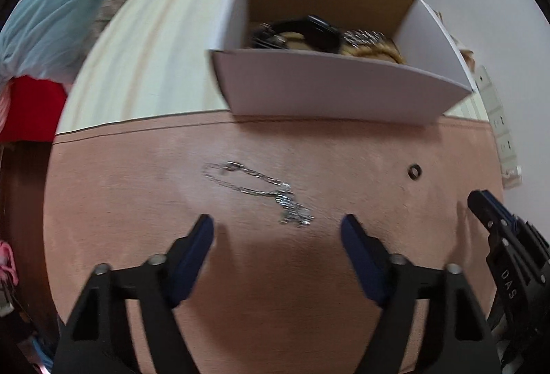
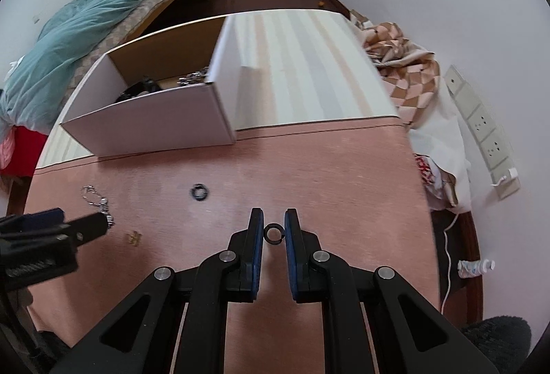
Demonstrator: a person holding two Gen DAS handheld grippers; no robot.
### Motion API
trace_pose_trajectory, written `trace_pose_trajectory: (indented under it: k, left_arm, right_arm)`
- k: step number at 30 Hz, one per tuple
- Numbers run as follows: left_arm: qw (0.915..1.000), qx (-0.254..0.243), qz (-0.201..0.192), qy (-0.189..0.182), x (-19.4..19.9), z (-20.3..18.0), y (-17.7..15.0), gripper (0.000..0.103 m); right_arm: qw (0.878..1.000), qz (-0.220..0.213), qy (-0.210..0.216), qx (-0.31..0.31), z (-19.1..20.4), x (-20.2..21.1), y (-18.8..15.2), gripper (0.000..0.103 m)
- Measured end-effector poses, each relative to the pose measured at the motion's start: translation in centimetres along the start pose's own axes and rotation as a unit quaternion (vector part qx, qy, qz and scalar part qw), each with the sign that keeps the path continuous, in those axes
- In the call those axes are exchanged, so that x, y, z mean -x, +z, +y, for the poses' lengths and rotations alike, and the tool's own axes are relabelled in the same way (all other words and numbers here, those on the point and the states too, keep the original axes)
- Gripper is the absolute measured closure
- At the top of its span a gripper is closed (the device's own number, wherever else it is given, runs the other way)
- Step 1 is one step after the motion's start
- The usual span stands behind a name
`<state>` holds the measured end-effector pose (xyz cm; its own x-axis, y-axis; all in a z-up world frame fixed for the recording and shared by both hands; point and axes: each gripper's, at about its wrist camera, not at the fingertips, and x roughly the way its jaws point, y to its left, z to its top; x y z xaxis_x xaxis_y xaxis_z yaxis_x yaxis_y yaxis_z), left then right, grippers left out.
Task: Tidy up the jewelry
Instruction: 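Grasp a silver necklace with the left tool while the right tool holds the ring, then drop the ring and necklace into the white box, opening both tools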
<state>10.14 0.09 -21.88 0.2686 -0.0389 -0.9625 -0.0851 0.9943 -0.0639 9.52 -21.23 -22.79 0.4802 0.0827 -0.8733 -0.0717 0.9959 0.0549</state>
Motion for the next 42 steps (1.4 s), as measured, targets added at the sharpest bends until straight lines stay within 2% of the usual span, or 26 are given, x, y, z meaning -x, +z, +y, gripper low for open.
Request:
trace_pose_trajectory:
  k: [3, 4, 5, 6, 8, 11, 18, 26, 30, 37, 42]
  left_arm:
    - [0.9998, -0.018, -0.001, 0.004, -0.4, -1.2, 0.0, 0.057]
    - [0.9997, -0.023, 0.001, 0.005, -0.6, -1.5, 0.0, 0.071]
    - [0.9997, -0.024, 0.002, 0.006, -0.8, -1.4, 0.0, 0.078]
    - [0.9996, -0.028, -0.006, 0.008, -0.7, -1.5, 0.1, 0.079]
    - [0.9996, -0.027, -0.006, 0.004, -0.9, -1.5, 0.4, 0.092]
    - [0.9998, -0.014, -0.007, -0.012, -1.0, -0.5, 1.0, 0.099]
    - [0.9984, -0.005, -0.032, -0.047, 1.3, 1.1, 0.8, 0.100]
    - [0.9921, 0.007, -0.076, -0.100, 8.3, 3.6, 1.1, 0.100]
    - [0.9867, 0.013, -0.108, -0.121, 12.1, 4.8, 2.6, 0.100]
    - [0.9743, -0.006, -0.152, -0.166, 18.2, 4.7, 5.8, 0.100]
    - [0.9716, -0.025, -0.160, -0.173, 18.8, 3.9, 9.4, 0.100]
  right_arm:
    - [1.000, 0.002, -0.005, -0.008, -0.7, 0.1, -0.2, 0.090]
    - [1.000, 0.002, -0.007, -0.010, -1.0, 0.1, -0.2, 0.090]
    - [1.000, 0.003, -0.008, -0.013, -1.2, 0.1, -0.3, 0.090]
    - [1.000, 0.004, -0.008, -0.014, -1.3, 0.1, -0.3, 0.090]
    - [1.000, 0.005, -0.010, -0.016, -1.4, 0.3, -0.4, 0.090]
    - [1.000, 0.004, -0.009, -0.018, -1.4, 0.6, -0.4, 0.090]
    - [1.000, -0.011, 0.011, -0.019, -0.9, 2.5, 0.5, 0.090]
    - [0.996, -0.044, 0.068, -0.026, 0.7, 6.6, 2.9, 0.090]
    - [0.992, -0.054, 0.105, -0.030, 1.5, 8.5, 4.7, 0.090]
    - [0.983, -0.059, 0.174, -0.015, 3.6, 10.7, 9.5, 0.090]
    - [0.983, -0.044, 0.179, 0.009, 5.1, 9.2, 13.4, 0.090]
